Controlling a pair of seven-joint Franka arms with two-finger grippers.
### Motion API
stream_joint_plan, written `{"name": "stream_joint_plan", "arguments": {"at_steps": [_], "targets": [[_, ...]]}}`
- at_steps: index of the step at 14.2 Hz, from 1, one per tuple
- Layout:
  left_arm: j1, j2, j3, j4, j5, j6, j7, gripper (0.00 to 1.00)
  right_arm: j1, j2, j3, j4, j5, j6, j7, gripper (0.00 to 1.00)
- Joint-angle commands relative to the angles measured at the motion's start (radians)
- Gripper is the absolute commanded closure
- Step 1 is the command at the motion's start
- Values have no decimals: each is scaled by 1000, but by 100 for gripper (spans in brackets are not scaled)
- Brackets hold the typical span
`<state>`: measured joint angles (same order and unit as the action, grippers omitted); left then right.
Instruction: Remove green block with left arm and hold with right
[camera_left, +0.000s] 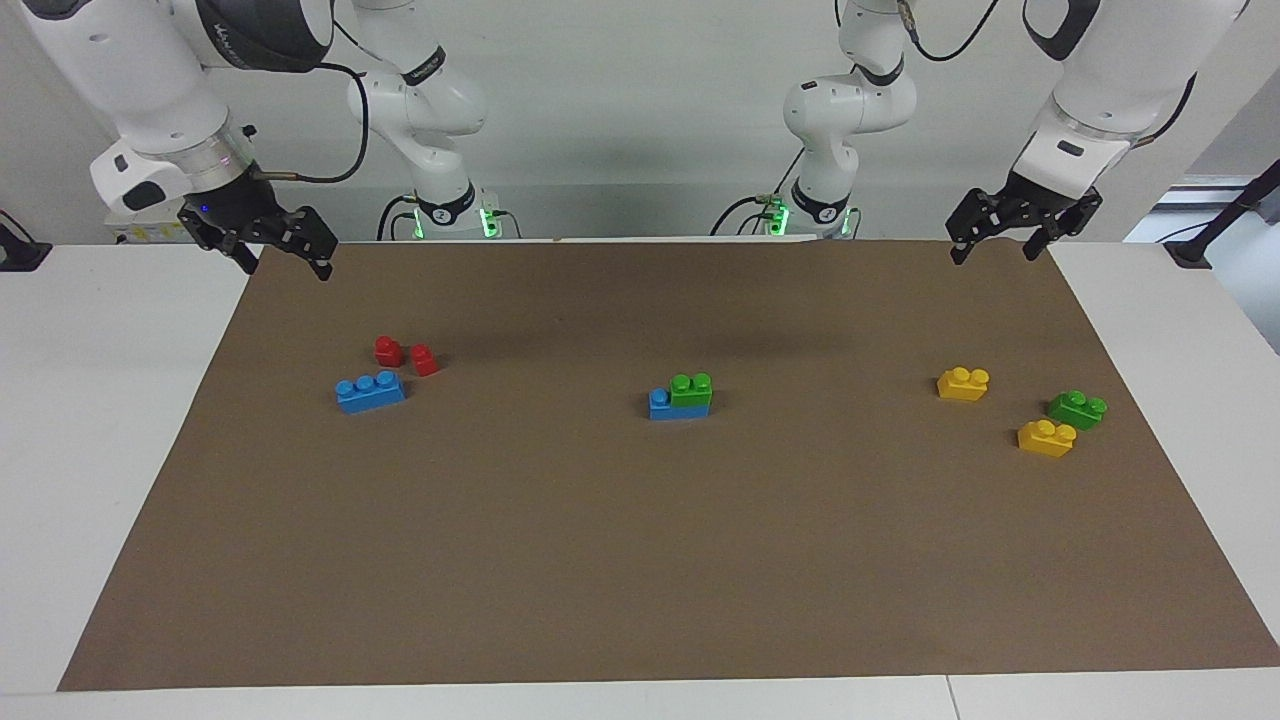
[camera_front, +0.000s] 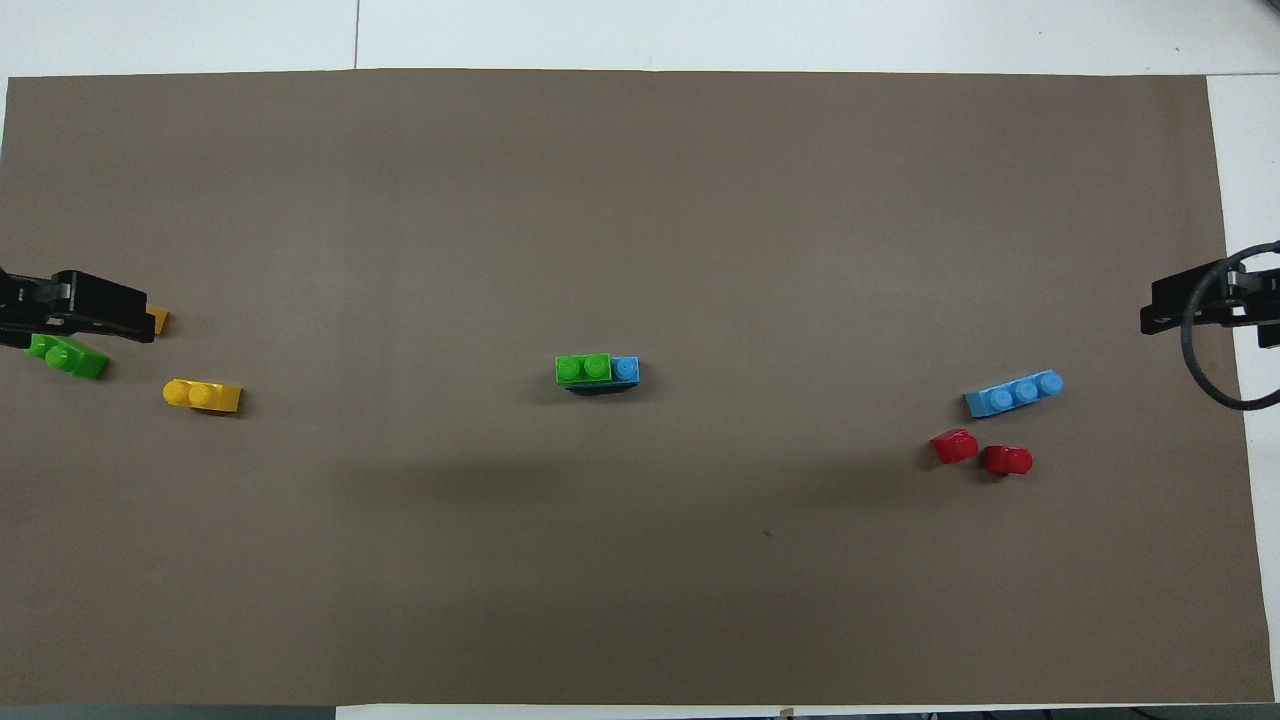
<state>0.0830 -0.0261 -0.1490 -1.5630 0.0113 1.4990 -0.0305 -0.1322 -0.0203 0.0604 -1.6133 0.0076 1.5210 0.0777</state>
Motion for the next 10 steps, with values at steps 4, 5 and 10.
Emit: {"name": "stream_joint_plan", "arguments": {"at_steps": [4,5,10], "targets": [[-11,-29,2,-32,6,10,-14,0,-7,-29,7,-45,0,13,-76,0],[-12,-34,0,-43,1,10,-34,0,-10,-29,7,-51,2,40,-82,0],[-123,-81,-4,-135,-10,61,-372,0,25,-40,13,-147,3,174,387,1]]}}
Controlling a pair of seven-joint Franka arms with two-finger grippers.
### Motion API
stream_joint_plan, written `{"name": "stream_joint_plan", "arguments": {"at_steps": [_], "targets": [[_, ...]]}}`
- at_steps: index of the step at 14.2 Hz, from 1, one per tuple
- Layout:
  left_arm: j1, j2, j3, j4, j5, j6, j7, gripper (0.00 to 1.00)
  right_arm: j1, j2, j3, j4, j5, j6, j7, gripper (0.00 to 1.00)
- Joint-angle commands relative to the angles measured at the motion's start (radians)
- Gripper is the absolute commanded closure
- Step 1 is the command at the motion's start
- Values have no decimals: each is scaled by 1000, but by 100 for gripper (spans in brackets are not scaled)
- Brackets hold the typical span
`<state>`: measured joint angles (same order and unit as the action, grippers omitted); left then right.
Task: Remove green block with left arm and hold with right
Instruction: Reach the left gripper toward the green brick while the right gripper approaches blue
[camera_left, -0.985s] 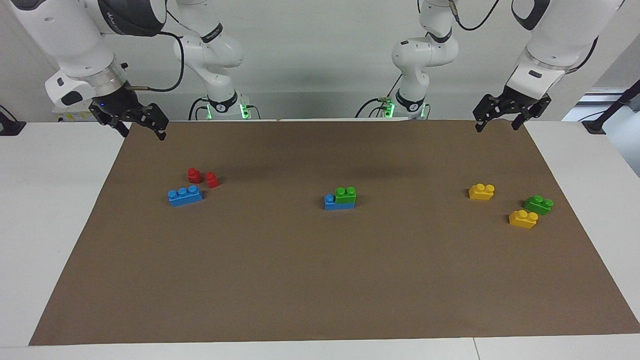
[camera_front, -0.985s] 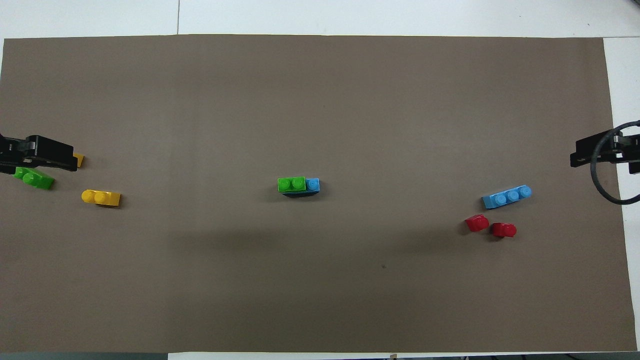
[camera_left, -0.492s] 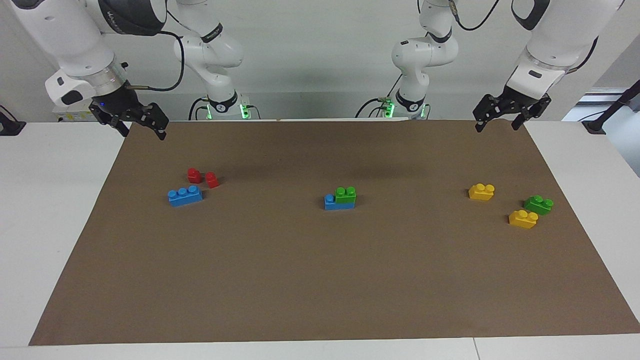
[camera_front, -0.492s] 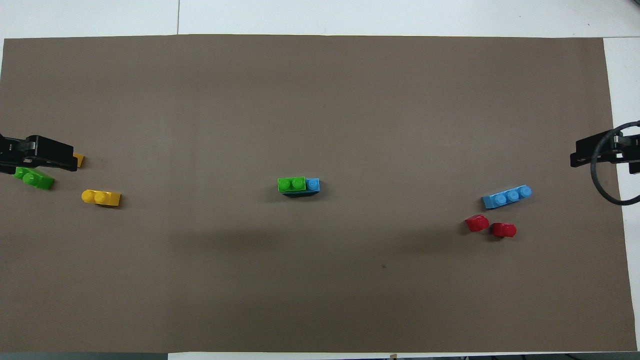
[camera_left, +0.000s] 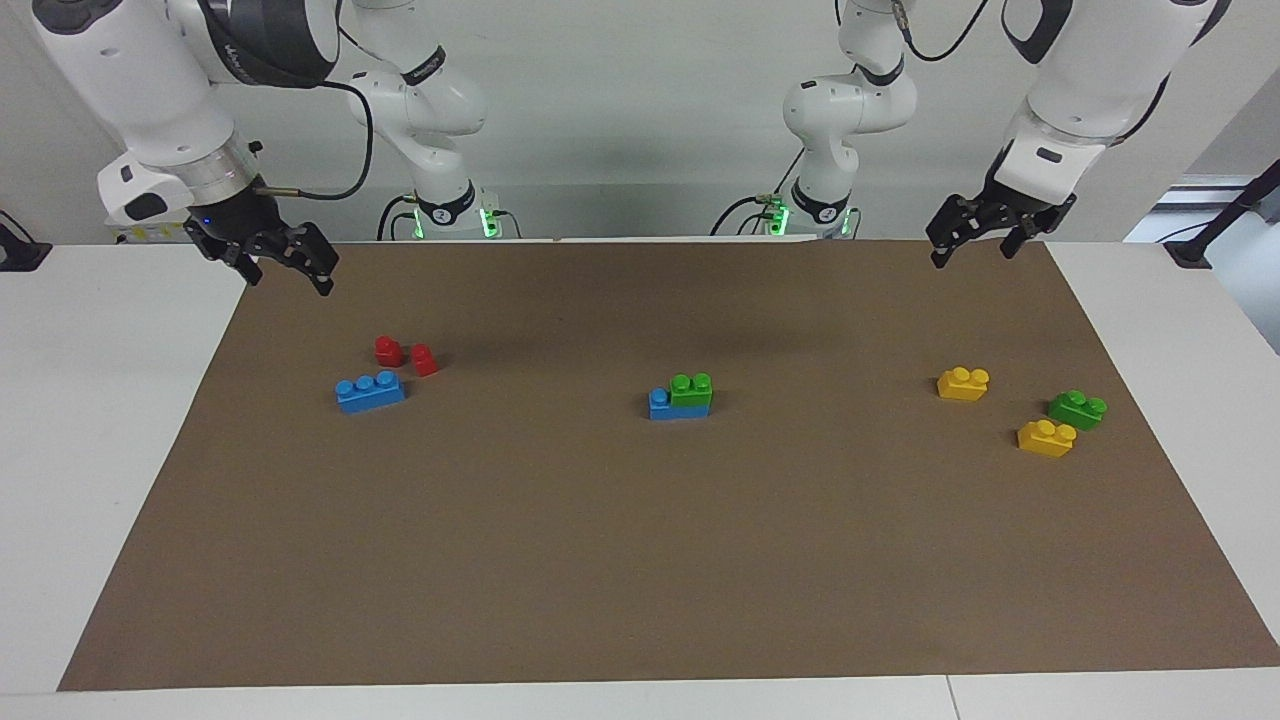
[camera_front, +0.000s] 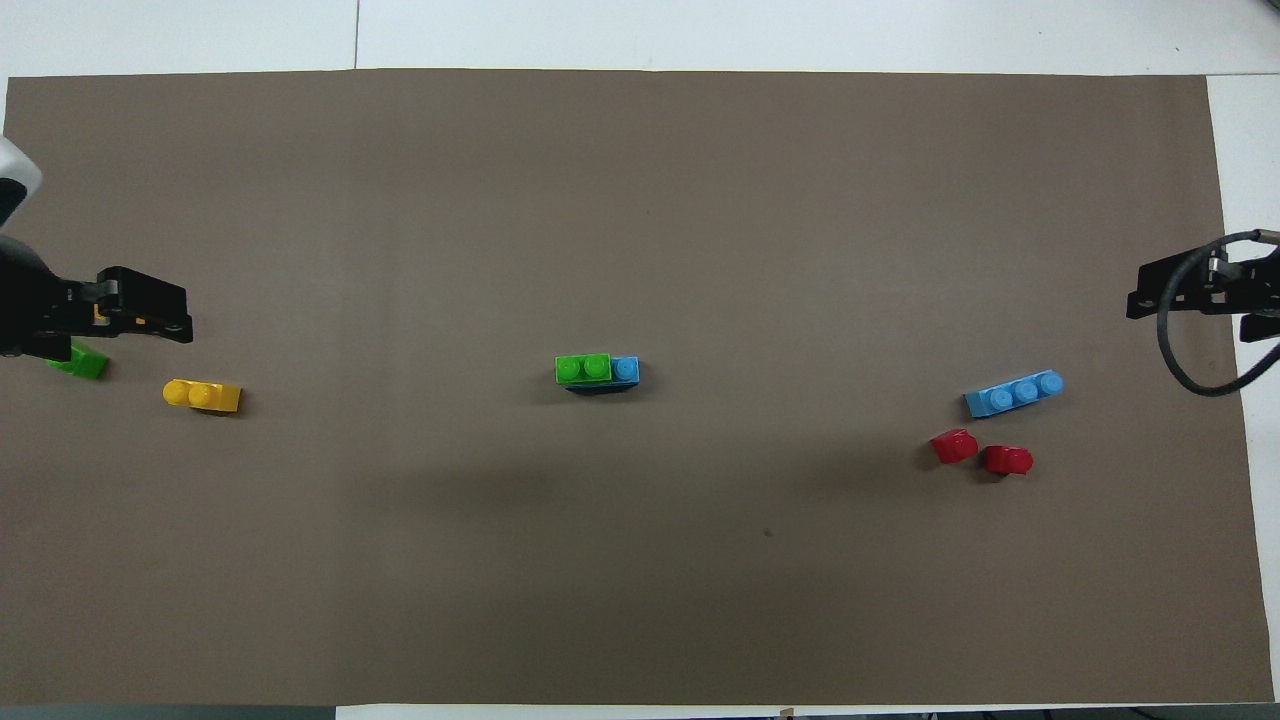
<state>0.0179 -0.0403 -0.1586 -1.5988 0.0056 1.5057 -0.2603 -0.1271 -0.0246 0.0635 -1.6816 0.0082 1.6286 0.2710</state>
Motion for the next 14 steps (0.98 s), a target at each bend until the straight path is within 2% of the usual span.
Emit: {"name": "stream_joint_plan", "arguments": {"at_steps": [1,4,8,11,14], "targets": [[-90,-84,5,-134,-4,76,-239,0,42,-35,10,-114,13,98,317,1],[-176,-130,5,-228,-13,140,-544,0,70,-20,10,-176,151,181,624,1],[-285,-162,5,-319,-39,276,-926,0,144,41,12,-197,205,232,903,1],[-380,-147,5,-357,-39,369,-1238,0,158,64,10,-266,314,353,1011,1],[-433,-81,5,-356,-38,439,-1512,0,204,109,10,-302,380,460,1126,1]]}}
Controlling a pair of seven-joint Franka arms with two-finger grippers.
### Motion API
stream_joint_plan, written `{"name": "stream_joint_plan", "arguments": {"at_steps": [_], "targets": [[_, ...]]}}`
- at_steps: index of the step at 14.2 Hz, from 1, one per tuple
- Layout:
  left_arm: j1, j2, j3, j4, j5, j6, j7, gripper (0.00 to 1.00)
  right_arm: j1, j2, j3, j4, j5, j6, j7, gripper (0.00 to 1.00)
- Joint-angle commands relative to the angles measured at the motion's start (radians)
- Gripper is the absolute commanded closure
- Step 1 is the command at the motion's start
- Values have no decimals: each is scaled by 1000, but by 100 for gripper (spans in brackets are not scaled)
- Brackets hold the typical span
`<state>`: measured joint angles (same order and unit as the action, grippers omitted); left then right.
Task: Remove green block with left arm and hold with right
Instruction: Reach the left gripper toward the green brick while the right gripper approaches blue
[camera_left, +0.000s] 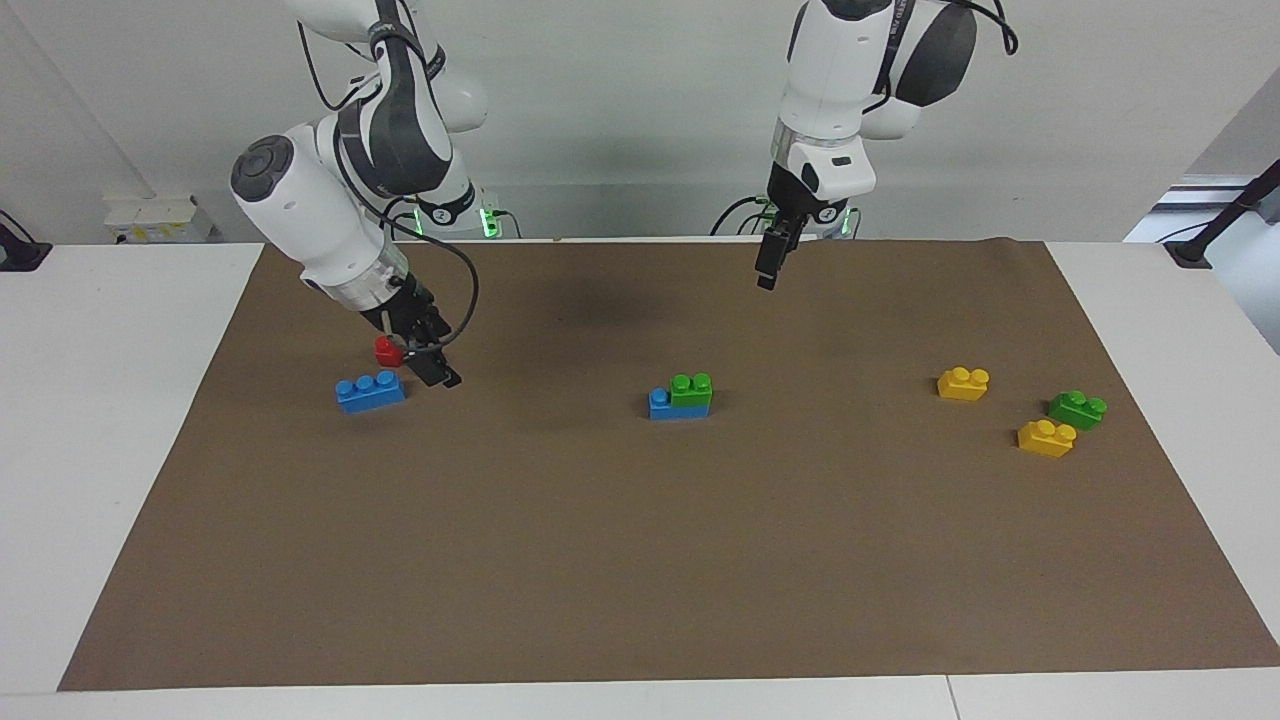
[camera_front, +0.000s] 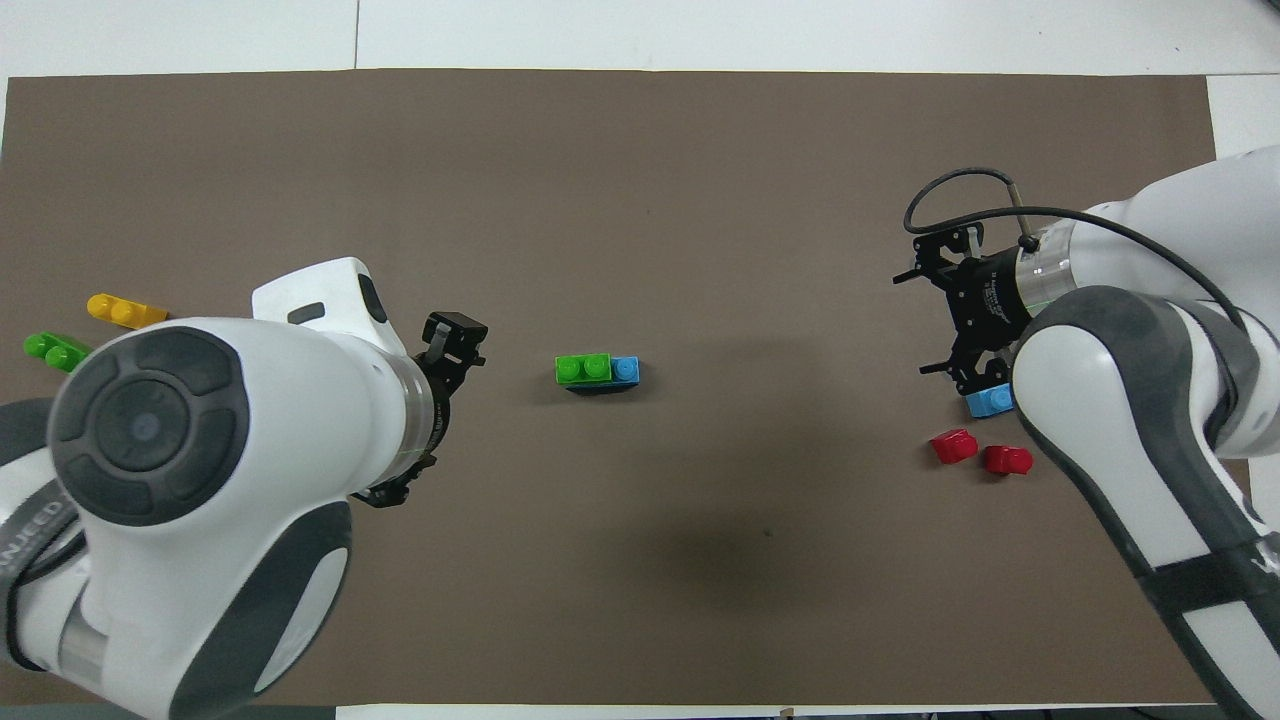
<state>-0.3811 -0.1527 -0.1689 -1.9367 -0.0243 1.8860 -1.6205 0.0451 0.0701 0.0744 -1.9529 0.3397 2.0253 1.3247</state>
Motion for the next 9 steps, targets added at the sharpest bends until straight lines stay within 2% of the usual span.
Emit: {"name": "stream_joint_plan", "arguments": {"at_steps": [1,3,9], "targets": [[-48,68,17,-10,-8,80,-230,0,41,26,-1,-30,65,76,82,1],[-77,158,16,18,0,119,-370,0,71,54,-1,-35,88,107,84,1],[-91,307,17,57,41,235,-585,0,153,134,-1,-52,171,263,151,1]]}}
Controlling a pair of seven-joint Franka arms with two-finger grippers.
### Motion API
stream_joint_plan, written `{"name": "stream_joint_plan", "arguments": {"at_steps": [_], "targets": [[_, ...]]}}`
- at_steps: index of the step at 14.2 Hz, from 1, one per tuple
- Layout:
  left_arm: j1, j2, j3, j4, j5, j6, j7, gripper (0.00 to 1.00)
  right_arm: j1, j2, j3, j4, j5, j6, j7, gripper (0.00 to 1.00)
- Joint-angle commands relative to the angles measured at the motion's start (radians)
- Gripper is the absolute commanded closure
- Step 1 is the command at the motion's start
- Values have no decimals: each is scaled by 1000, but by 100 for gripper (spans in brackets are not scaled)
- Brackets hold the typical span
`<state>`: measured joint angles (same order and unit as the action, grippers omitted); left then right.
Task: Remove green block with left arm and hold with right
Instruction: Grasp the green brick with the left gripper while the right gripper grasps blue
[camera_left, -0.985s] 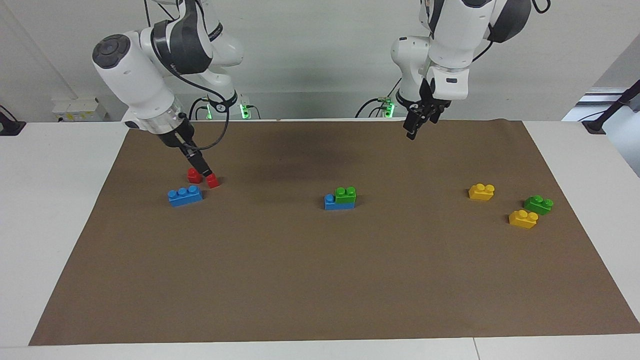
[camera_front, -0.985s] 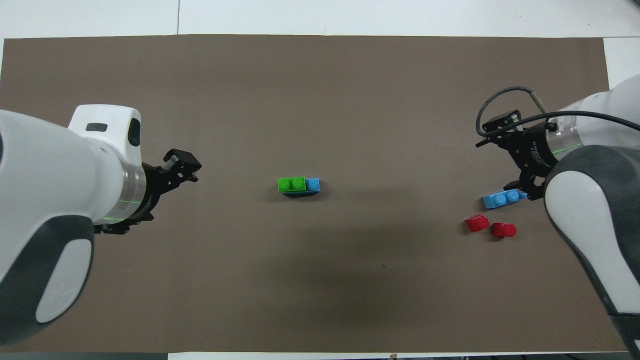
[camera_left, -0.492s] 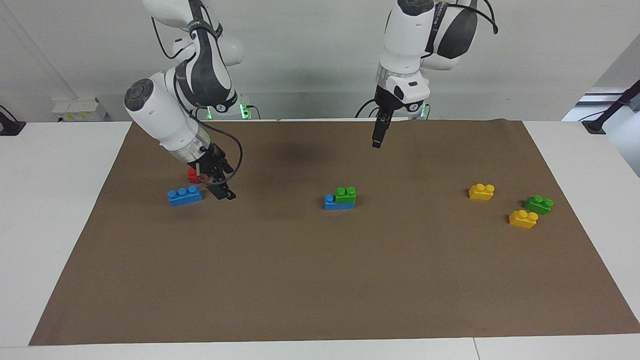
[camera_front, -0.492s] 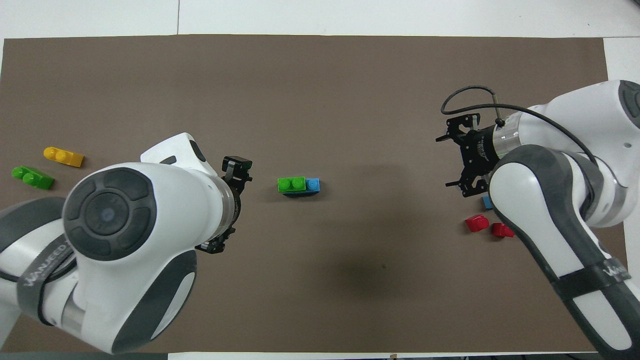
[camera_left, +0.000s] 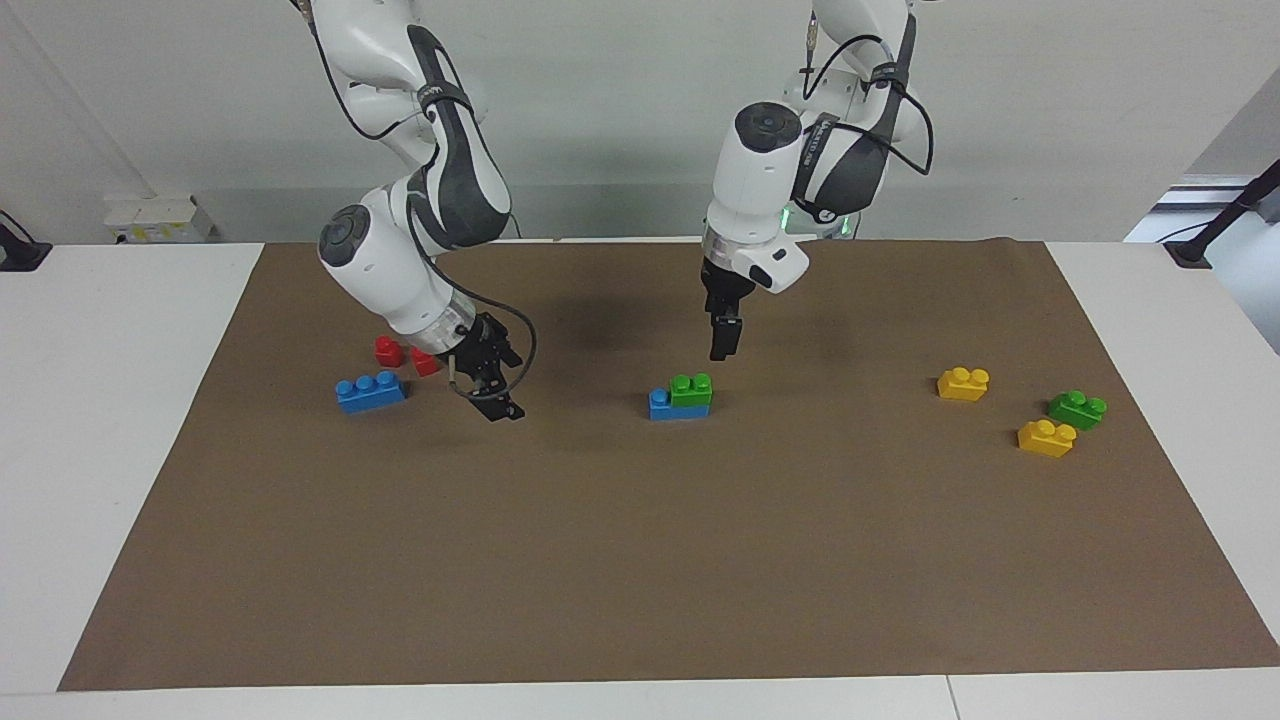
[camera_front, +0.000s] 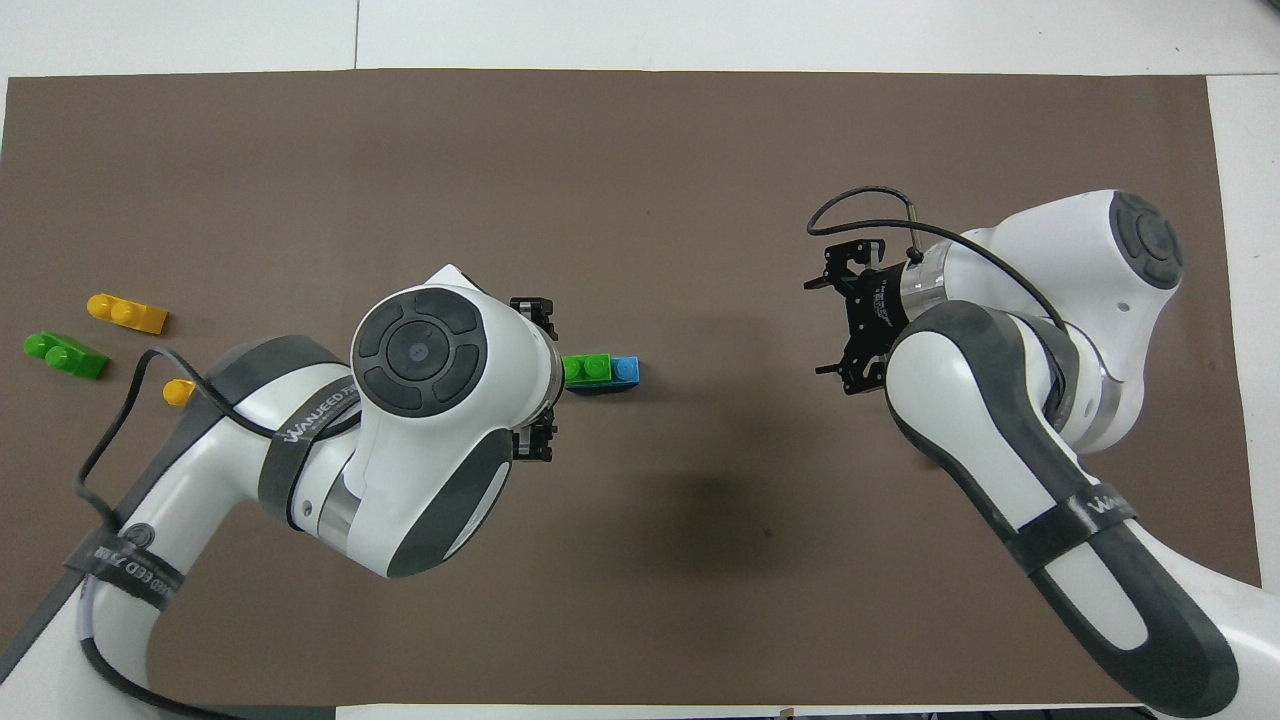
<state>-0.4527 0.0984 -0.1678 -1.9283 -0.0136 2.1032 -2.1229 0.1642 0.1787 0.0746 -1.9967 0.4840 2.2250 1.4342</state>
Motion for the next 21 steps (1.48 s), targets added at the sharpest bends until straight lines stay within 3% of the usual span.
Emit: {"name": "stream_joint_plan", "arguments": {"at_steps": [1,9,21], "targets": [[-18,67,17,49,41,38,-112,0,46,41,-1,-8,41,88,54,1],[-35,174,17,46,116,130,-202,0,181,134,1,-5,151,255,78,1],[-40,192,17,14,149,150,-200,0,327,219,1,6,199,424,161,1]]}}
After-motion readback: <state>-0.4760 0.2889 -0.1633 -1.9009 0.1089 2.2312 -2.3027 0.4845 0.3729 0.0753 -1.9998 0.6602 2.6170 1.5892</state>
